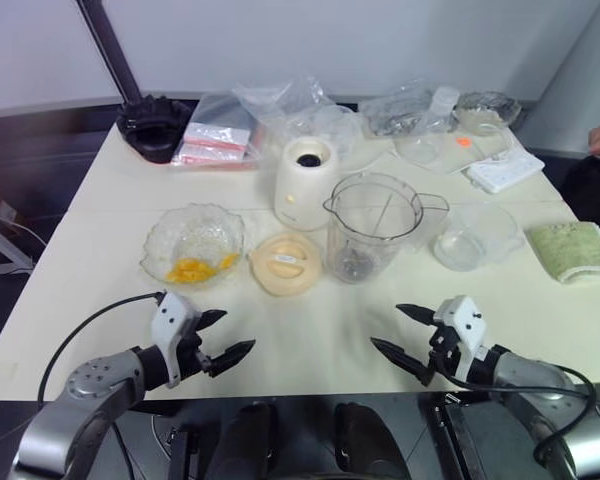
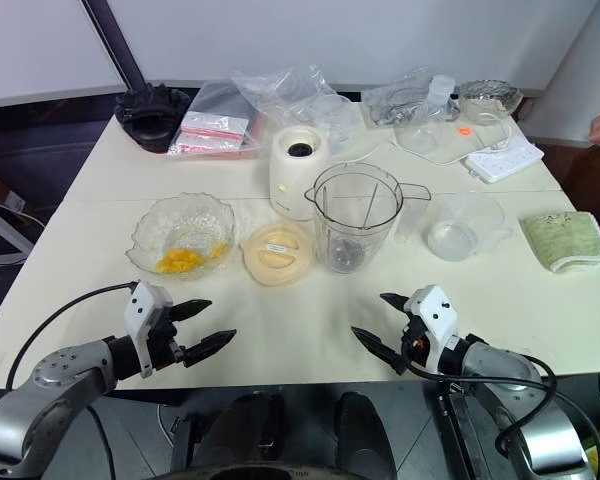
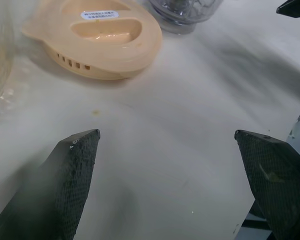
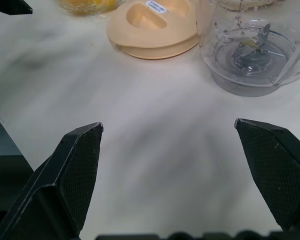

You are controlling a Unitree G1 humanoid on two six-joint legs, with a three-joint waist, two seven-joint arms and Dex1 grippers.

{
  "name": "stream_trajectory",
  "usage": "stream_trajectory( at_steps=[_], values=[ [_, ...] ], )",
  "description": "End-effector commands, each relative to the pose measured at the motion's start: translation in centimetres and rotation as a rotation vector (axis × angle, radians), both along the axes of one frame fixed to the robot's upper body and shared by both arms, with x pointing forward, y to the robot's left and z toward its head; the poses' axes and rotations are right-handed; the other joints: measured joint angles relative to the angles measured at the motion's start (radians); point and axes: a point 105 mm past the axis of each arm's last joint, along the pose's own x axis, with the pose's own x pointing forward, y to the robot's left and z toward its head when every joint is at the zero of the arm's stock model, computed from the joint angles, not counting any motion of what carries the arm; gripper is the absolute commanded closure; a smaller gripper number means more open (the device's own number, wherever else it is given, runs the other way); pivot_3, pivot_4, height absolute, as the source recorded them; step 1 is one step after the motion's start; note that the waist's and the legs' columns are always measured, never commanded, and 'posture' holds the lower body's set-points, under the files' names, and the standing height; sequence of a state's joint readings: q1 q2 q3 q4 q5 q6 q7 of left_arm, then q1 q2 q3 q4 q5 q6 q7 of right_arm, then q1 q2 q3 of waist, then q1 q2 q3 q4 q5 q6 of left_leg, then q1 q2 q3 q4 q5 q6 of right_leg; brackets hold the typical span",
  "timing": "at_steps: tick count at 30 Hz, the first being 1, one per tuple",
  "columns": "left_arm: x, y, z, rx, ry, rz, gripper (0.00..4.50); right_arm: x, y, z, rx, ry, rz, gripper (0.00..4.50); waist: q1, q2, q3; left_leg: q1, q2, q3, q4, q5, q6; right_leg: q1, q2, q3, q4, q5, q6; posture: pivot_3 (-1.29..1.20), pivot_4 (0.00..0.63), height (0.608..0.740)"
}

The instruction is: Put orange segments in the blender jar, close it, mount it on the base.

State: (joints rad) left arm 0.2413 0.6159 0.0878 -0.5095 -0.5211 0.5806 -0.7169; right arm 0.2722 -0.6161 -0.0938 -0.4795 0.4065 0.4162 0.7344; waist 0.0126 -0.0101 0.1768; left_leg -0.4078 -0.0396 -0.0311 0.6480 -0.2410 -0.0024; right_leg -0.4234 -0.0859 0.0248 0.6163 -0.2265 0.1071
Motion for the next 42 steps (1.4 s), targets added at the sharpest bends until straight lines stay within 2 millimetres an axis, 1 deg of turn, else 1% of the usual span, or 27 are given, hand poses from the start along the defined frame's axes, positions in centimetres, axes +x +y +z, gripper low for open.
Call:
stream_trajectory(
  at_steps=[1, 4, 15, 27, 30, 33, 34, 36, 38, 39, 40, 42],
  values=[
    [-0.2, -0.4, 0.3, 0.003, -0.016, -0.032, 0.00, -0.2, 0.2, 1.0, -0.009, -0.040, 0.011, 0.07, 0.000, 0.000, 0.000, 0.000, 0.000, 0.000, 0.000, 0.000, 0.000, 0.000, 0.000, 0.000, 0.000, 0.000, 0.000, 0.00, 0.150, 0.740],
    [0.1, -0.4, 0.7, -0.023, -0.021, -0.019, 0.00, -0.1, 0.2, 1.0, -0.011, -0.045, 0.003, 0.07, 0.000, 0.000, 0.000, 0.000, 0.000, 0.000, 0.000, 0.000, 0.000, 0.000, 0.000, 0.000, 0.000, 0.000, 0.000, 0.00, 0.150, 0.740],
    [0.8, -0.3, 1.0, -0.005, -0.043, -0.025, 0.00, 0.1, 0.3, 1.0, -0.017, -0.057, -0.005, 0.07, 0.000, 0.000, 0.000, 0.000, 0.000, 0.000, 0.000, 0.000, 0.000, 0.000, 0.000, 0.000, 0.000, 0.000, 0.000, 0.00, 0.150, 0.740],
    [0.9, -0.3, 1.0, 0.006, -0.048, -0.034, 0.00, 0.1, 0.2, 0.9, -0.025, -0.068, -0.008, 0.07, 0.000, 0.000, 0.000, 0.000, 0.000, 0.000, 0.000, 0.000, 0.000, 0.000, 0.000, 0.000, 0.000, 0.000, 0.000, 0.00, 0.150, 0.740],
    [1.0, -0.1, 1.4, 0.014, -0.056, -0.038, 0.00, 0.1, 0.4, 0.8, -0.020, -0.063, -0.001, 0.07, 0.000, 0.000, 0.000, 0.000, 0.000, 0.000, 0.000, 0.000, 0.000, 0.000, 0.000, 0.000, 0.000, 0.000, 0.000, 0.00, 0.150, 0.740],
    [1.5, 0.5, 2.5, 0.018, -0.066, -0.041, 0.00, 0.1, 1.0, 0.9, -0.006, -0.060, 0.024, 0.07, 0.000, 0.000, 0.000, 0.000, 0.000, 0.000, 0.000, 0.000, 0.000, 0.000, 0.000, 0.000, 0.000, 0.000, 0.000, 0.00, 0.150, 0.740],
    [1.9, 1.1, 3.3, 0.023, -0.071, -0.042, 0.00, 0.1, 1.4, 1.2, 0.006, -0.060, 0.038, 0.07, 0.000, 0.000, 0.000, 0.000, 0.000, 0.000, 0.000, 0.000, 0.000, 0.000, 0.000, 0.000, 0.000, 0.000, 0.000, 0.00, 0.150, 0.740],
    [3.5, 3.1, 5.4, 0.013, -0.067, 0.009, 0.00, -0.1, 2.2, 2.0, 0.033, -0.058, 0.075, 0.07, 0.000, 0.000, 0.000, 0.000, 0.000, 0.000, 0.000, 0.000, 0.000, 0.000, 0.000, -0.001, 0.000, 0.000, 0.000, 0.00, 0.150, 0.740],
    [5.6, 6.6, 8.0, 0.089, -0.095, 0.055, 0.00, 0.1, 3.4, 3.3, 0.101, -0.063, 0.109, 0.07, 0.000, -0.001, 0.000, 0.000, 0.000, -0.001, 0.000, 0.000, 0.000, 0.000, 0.001, -0.001, 0.000, 0.000, 0.000, 0.00, 0.150, 0.740],
    [6.4, 7.8, 9.1, 0.115, -0.101, 0.060, 0.00, 0.2, 3.9, 3.9, 0.123, -0.067, 0.125, 0.07, -0.001, -0.001, 0.001, 0.000, 0.000, -0.002, 0.001, 0.000, 0.000, 0.000, 0.004, -0.002, 0.001, 0.000, 0.000, 0.00, 0.150, 0.740],
    [6.8, 8.5, 10.0, 0.136, -0.103, 0.051, 0.00, 0.3, 4.3, 4.2, 0.132, -0.069, 0.141, 0.07, -0.005, -0.001, 0.001, 0.000, 0.001, -0.002, 0.001, 0.000, 0.000, 0.000, 0.005, -0.003, 0.001, 0.000, 0.000, 0.00, 0.150, 0.740],
    [7.6, 9.4, 10.7, 0.188, -0.097, 0.002, 0.00, 0.5, 5.0, 4.9, 0.133, -0.086, 0.163, 0.07, -0.008, -0.001, 0.001, 0.000, 0.001, 0.000, -0.001, 0.000, 0.001, -0.001, 0.006, -0.002, 0.000, 0.000, 0.000, 0.00, 0.150, 0.740]
  ],
)
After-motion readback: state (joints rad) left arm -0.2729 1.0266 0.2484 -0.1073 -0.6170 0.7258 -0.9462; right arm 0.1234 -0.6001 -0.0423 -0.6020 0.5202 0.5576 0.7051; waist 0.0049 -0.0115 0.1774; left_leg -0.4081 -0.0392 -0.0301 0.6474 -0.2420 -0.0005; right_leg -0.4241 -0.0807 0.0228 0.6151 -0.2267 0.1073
